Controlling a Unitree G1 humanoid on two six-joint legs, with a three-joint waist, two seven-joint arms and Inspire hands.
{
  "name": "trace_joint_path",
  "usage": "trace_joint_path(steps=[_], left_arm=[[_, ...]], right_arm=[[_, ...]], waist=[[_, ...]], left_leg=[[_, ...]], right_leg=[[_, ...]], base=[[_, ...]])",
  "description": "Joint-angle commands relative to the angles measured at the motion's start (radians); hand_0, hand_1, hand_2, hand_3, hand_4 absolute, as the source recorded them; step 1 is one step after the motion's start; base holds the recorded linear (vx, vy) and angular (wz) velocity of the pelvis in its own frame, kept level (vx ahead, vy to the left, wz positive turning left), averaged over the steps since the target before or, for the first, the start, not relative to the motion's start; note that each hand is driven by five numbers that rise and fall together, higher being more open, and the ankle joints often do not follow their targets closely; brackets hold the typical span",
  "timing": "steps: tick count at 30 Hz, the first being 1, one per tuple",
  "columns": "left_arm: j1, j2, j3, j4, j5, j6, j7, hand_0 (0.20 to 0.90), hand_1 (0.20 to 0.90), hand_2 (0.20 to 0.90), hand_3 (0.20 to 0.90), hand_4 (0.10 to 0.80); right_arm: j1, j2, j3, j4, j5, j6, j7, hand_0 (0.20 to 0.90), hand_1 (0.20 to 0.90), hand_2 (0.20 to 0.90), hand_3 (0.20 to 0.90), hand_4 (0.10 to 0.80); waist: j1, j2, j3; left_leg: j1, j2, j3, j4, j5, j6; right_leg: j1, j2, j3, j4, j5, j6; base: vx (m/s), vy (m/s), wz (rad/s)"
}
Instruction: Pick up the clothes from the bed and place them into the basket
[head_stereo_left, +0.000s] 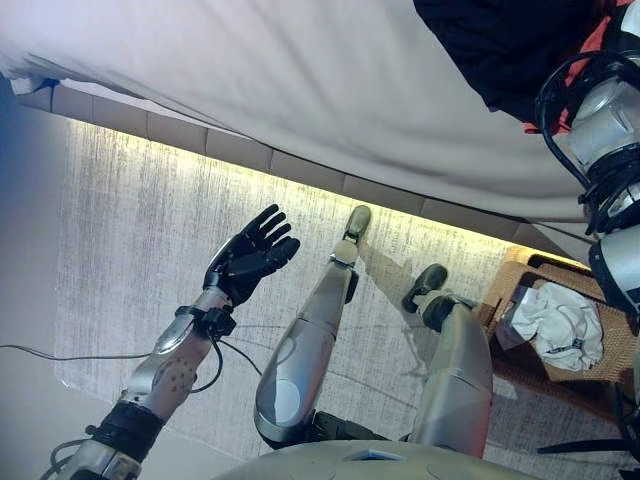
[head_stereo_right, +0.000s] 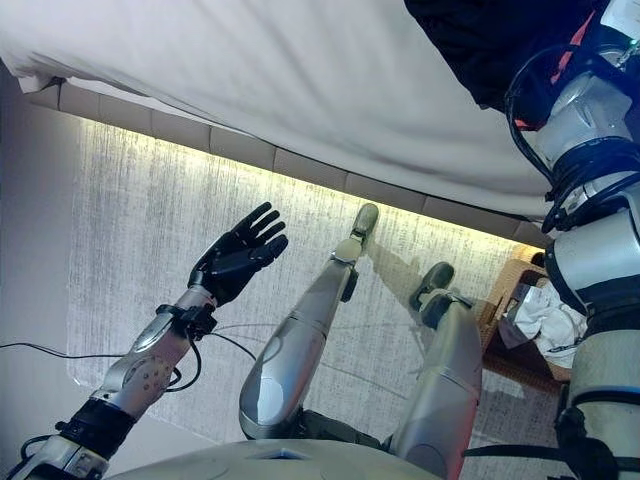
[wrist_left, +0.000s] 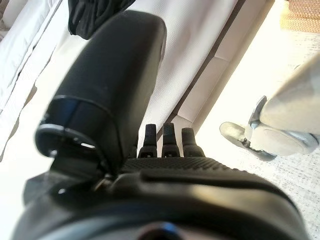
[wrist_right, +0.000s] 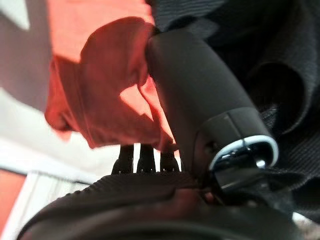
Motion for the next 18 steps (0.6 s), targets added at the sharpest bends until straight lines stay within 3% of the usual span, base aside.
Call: trace_joint_path(steps=[1,10,15,18], left_arm=[[0.026,0.024,0.043,-0.098,-0.044,-0.079,-0.032,0.9,0.9,0.9,0.9,0.8],[0.027,0.037,0.06,-0.092,-0.07,-0.059,-0.048,0.9,0.9,0.9,0.9,0.8],[0.02,0.026,0.067,-0.075,-0.061,-0.049,-0.054,0.9,0.9,0.9,0.9,0.8],[0.005,0.01,0.068,-0.058,-0.057,-0.048,-0.038,0.9,0.9,0.9,0.9,0.8]], right_arm=[[-0.008,-0.133,0.115,0.077,-0.06,0.081,0.051,0.3,0.3,0.3,0.2,0.1],[0.037,-0.149,0.061,0.078,0.033,0.027,0.025,0.3,0.3,0.3,0.2,0.1],[0.11,-0.166,-0.049,0.042,0.087,-0.065,-0.015,0.3,0.3,0.3,0.2,0.1],[0.149,-0.189,-0.103,0.0,0.108,-0.112,-0.064,0.3,0.3,0.3,0.2,0.1]], waist=[[-0.013,0.042,-0.031],[-0.033,0.022,-0.031],[-0.057,-0.012,-0.031],[-0.086,-0.038,-0.031]], left_leg=[[-0.016,-0.04,0.059,0.214,-0.239,0.083],[0.113,-0.025,0.073,0.16,-0.242,0.071],[0.264,-0.01,0.072,0.095,-0.247,0.066],[0.374,0.004,0.075,0.031,-0.22,0.063]], right_leg=[[0.039,0.076,-0.055,-0.042,0.042,-0.02],[0.165,0.082,-0.054,-0.091,0.042,-0.015],[0.307,0.084,-0.046,-0.169,0.05,-0.008],[0.421,0.097,-0.039,-0.27,0.089,-0.01]], base=[[0.0,0.0,0.0],[-0.01,0.051,-0.06],[0.009,0.07,-0.12],[-0.005,0.089,-0.22]])
